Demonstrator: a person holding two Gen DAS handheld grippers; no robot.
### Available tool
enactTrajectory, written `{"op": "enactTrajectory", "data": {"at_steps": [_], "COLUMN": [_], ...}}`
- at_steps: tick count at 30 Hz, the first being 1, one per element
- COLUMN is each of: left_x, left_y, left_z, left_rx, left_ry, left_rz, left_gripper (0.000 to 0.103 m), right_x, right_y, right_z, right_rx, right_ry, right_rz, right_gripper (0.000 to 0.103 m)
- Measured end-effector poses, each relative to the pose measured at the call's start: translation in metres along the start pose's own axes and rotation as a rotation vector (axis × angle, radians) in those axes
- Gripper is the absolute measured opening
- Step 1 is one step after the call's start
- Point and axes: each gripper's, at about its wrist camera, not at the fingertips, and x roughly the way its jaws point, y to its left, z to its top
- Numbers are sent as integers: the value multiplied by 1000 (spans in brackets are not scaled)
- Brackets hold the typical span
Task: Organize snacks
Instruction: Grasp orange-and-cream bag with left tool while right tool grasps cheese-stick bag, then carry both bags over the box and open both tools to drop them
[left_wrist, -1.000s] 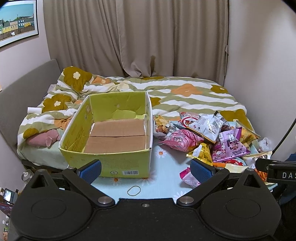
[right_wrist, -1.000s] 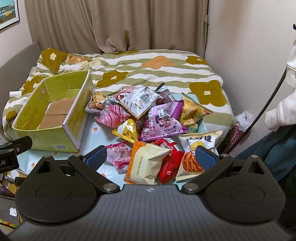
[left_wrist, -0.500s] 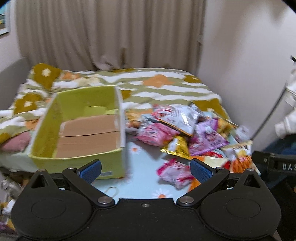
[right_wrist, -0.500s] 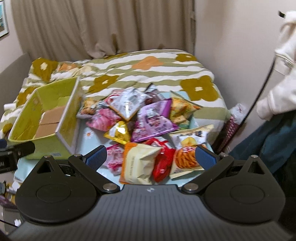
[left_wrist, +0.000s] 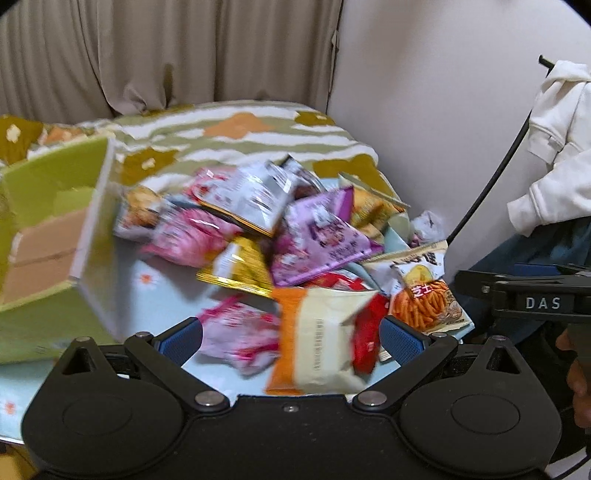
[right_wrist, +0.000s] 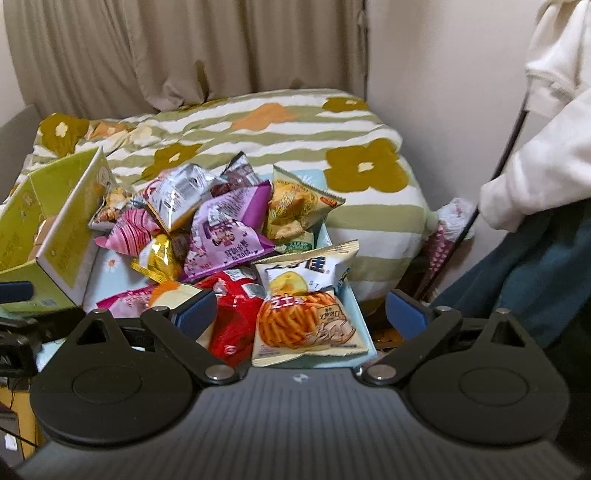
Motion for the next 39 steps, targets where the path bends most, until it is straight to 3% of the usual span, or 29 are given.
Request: {"op": "enactTrajectory", "data": {"at_steps": [6,15,20,28,39], "left_x": [54,105,111,107,92], "left_y": [-24,-26,-22,-22,-21], "left_z": [-7,-16,-16,-16,-16], "left_rx": [21,9,-28,-51,-96], "left_ry": [39,137,151,143,129], "left_rz": [49,75,44,57,93], "left_gripper": [101,82,71,67,66], "right_x": [50,97,109,118,112], "right_y": [-21,-28,-30,-39,-43], "right_z": [-1,1,3,2,2], "right_rx": [-23,-45,-53,-10,-1], "right_ry": [71,142,171,196,181], "right_rz": [103,194,213,248,249], "right_gripper": [100,96,95,93,69]}}
